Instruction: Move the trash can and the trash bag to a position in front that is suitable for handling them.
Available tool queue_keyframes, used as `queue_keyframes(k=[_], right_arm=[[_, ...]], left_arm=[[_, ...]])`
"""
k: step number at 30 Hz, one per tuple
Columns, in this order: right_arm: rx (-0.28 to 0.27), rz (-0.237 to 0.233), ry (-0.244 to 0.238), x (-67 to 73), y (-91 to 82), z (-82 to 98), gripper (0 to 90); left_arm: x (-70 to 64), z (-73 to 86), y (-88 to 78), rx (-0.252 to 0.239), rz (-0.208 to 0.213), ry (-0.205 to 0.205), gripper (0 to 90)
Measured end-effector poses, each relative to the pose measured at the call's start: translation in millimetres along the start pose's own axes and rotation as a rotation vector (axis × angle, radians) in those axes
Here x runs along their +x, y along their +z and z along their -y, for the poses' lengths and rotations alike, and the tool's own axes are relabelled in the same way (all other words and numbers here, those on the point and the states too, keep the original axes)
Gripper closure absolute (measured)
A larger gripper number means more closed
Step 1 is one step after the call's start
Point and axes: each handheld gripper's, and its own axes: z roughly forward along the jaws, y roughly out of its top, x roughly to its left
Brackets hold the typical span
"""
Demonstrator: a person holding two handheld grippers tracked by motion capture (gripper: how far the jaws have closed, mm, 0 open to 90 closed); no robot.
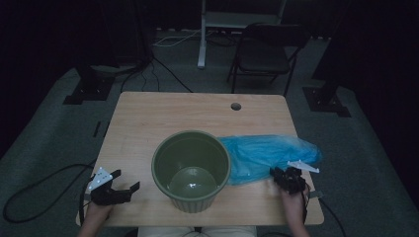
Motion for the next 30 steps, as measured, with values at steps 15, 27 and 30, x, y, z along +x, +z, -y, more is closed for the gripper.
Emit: queue_keyframes(k=[15, 27, 30], right_arm=[[-0.081, 0.015, -0.072, -16.5, -4.5, -61.4, 32.5], [0.109, 0.043, -0.124, -43.5, 88.4, -100.9, 25.0], [0.154, 0.079, -0.148, -45.8, 96.0, -92.6, 26.3]], left_arm=[[-1.3, -0.7, 4.0, 0.008, 0.01, 0.011, 3.7], [0.8, 1.7, 0.3, 0.011, 0.008, 0.007, 3.7], [1.5, 2.1, 0.0, 0.012, 0.007, 0.003, 3.7]])
